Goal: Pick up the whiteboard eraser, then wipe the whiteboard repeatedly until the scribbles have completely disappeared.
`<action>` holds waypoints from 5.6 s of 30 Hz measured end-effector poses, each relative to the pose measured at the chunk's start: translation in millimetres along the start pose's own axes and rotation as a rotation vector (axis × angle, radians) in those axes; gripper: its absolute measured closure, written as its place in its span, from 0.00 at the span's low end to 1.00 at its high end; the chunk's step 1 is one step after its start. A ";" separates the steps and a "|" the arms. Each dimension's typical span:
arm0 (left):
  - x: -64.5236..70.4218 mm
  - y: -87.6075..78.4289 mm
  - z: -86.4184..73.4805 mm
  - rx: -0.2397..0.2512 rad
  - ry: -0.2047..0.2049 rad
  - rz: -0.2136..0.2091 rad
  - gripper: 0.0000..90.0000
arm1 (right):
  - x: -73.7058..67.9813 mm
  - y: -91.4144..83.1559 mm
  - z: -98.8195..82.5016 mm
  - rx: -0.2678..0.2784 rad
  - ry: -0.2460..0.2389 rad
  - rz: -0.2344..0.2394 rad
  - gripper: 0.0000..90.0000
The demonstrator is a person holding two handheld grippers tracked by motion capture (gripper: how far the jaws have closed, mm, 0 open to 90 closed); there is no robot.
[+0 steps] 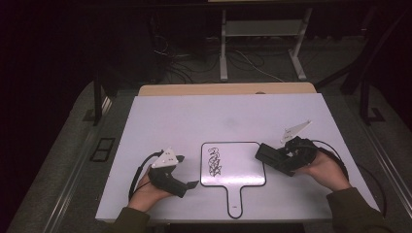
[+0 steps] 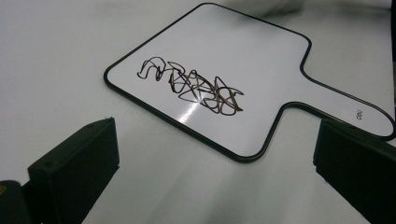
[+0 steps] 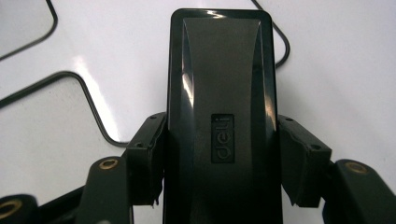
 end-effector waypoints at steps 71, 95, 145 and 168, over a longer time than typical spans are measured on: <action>-0.3 -2.8 2.9 0.021 -0.001 -0.003 0.00 | -27.3 129.9 138.1 -0.142 -0.210 0.025 0.43; 1.0 -2.4 2.8 0.019 0.002 -0.006 0.00 | -41.7 132.3 131.8 -0.183 -0.254 0.025 0.43; 1.9 -1.9 2.6 0.018 0.002 -0.008 0.00 | -68.1 131.5 122.5 -0.222 -0.302 0.047 0.43; 1.3 -1.8 1.4 0.010 0.011 -0.005 0.00 | -13.1 136.1 147.4 -0.211 -0.199 0.019 0.43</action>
Point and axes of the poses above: each handheld gripper's, and its own axes: y roughly forward along the jaws, z roughly out of its top, x roughly to its right, the point moved 10 cm from there along y, roughly forward along the jaws, and after that the axes turned 9 degrees about z, right-handed, at the moved point
